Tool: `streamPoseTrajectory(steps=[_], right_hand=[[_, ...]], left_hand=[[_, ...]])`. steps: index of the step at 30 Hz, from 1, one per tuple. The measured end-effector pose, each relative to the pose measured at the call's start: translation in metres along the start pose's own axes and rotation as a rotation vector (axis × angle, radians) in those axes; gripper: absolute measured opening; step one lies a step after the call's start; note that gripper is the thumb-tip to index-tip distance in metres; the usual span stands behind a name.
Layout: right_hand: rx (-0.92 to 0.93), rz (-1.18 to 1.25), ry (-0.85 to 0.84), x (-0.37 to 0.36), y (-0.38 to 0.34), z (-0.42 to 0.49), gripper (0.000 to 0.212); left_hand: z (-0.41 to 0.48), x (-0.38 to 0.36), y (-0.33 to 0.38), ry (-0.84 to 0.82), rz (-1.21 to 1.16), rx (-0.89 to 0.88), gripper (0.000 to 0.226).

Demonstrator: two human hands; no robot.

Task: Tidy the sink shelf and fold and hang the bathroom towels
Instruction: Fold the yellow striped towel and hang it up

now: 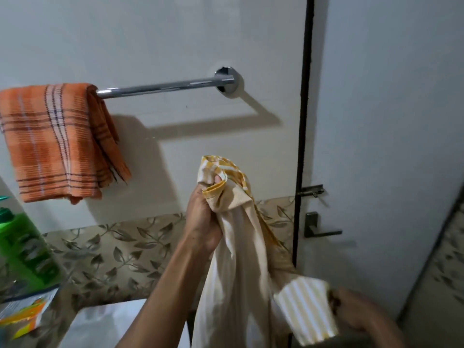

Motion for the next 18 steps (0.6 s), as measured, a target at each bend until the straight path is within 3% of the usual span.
streamPoseTrajectory(steps=[1,3,5,7,9,12,16,18], right_hand=[[0.040,0.040,0.018,0.008,-0.048,-0.012,0.039],[0.107,0.120,0.232,0.050,-0.074,-0.053,0.032],[0.246,0.269,0.329,0.073,-0.106,-0.082,0.043],[0.373,0.433,0.304,0.081,-0.147,-0.106,0.064],[0.469,0.535,0.217,0.077,-0.185,-0.112,0.066],[0.406,0.558,0.239,0.059,-0.180,-0.107,0.049],[0.204,0.417,0.403,0.072,-0.121,-0.105,0.027],[0.153,0.386,0.478,0.094,-0.088,-0.109,0.024]], left_hand=[[0.002,-0.003,-0.005,-0.013,0.022,0.017,0.032],[0.001,-0.009,-0.018,-0.022,0.077,0.045,0.029],[0.000,-0.019,-0.038,-0.021,0.125,0.089,0.021],[-0.004,-0.029,-0.051,-0.017,0.153,0.119,0.009],[-0.009,-0.042,-0.064,-0.024,0.174,0.143,0.011],[-0.014,-0.049,-0.074,0.003,0.185,0.158,0.026],[-0.022,-0.048,-0.074,0.082,0.312,0.092,0.010],[-0.027,-0.046,-0.077,0.112,0.423,0.082,0.015]])
Point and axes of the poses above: each hand's wrist, its own z-axis towards the middle knuckle, its own x-axis out of the back of the hand, y = z × x, the point moved 10 cm from there along z, towards the middle knuckle, and after that the axes turned 11 degrees about x, right-handed, at the moved point
